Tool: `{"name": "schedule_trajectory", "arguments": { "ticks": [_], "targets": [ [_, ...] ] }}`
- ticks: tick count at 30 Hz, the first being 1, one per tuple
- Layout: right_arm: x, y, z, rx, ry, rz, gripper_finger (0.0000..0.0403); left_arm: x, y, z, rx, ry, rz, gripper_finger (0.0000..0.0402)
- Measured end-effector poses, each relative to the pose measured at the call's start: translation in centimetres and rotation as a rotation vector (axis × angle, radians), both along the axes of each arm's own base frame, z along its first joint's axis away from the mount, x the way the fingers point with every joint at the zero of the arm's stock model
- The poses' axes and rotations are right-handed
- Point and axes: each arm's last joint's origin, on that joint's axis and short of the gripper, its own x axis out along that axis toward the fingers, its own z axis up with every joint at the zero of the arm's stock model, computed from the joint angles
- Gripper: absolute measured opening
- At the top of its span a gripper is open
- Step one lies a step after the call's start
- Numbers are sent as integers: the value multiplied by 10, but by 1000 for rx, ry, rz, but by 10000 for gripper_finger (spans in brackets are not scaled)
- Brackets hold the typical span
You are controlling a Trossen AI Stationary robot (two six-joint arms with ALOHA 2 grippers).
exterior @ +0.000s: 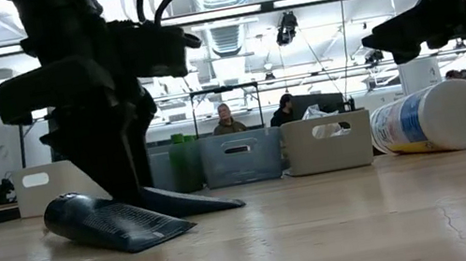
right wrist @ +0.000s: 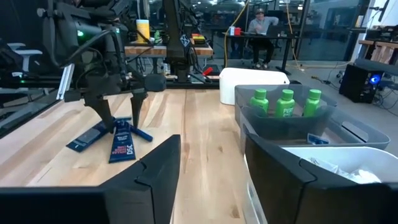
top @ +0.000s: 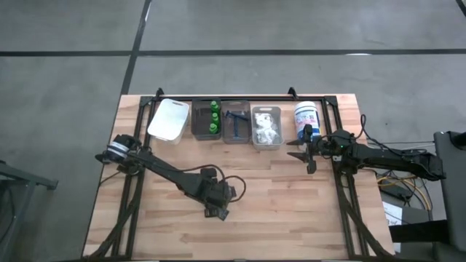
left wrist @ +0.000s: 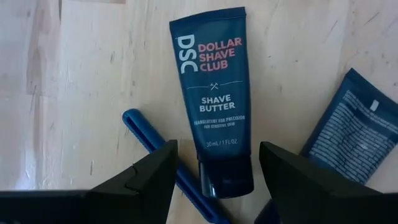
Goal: Pick & Place Travel size toiletries
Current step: Put the top shaving cream into the white bin
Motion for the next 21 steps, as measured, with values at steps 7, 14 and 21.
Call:
{"name": "schedule_trajectory", "arguments": {
  "ticks": [7,14,21],
  "targets": [
    [0,0,0,8,0,0,192,0,0,0,-12,1,6,232],
    [0,0,0,7,0,0,201,2,2,1,66,-28,-26,232],
    [0,0,0,-1,0,0,189,11,15,-2,31,-60,15,232]
  ]
}}
